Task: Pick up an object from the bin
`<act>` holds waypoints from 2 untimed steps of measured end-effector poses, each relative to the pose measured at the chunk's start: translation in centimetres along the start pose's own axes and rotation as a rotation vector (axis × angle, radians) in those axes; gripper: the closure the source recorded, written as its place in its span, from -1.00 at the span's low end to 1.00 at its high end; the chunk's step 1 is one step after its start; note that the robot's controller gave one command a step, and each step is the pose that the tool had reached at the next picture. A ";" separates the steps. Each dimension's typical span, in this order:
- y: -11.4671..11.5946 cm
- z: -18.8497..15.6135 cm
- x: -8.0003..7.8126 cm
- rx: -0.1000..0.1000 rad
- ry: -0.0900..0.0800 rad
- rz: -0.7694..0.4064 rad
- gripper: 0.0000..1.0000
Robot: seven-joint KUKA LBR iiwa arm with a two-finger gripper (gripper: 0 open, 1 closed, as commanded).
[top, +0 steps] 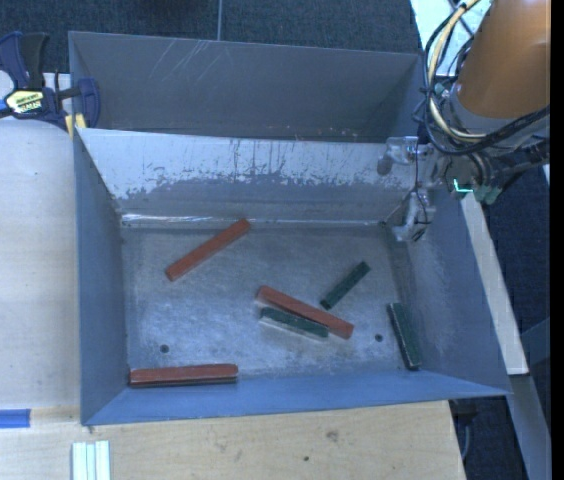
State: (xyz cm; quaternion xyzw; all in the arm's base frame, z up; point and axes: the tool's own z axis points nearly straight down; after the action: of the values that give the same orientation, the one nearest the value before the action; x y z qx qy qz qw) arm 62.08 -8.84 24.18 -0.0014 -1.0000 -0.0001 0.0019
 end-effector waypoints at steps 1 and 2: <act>-0.1 16.9 0.0 0.000 0.001 -0.068 -1.00; 1.7 17.1 5.5 0.001 -0.006 -0.326 -1.00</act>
Offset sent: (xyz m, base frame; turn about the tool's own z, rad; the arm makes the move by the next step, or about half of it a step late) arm 0.0013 -0.0010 -0.1649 -0.0695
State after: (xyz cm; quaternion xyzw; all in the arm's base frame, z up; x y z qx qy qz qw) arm 56.57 -7.09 7.05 0.1608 -0.9870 0.0002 -0.0010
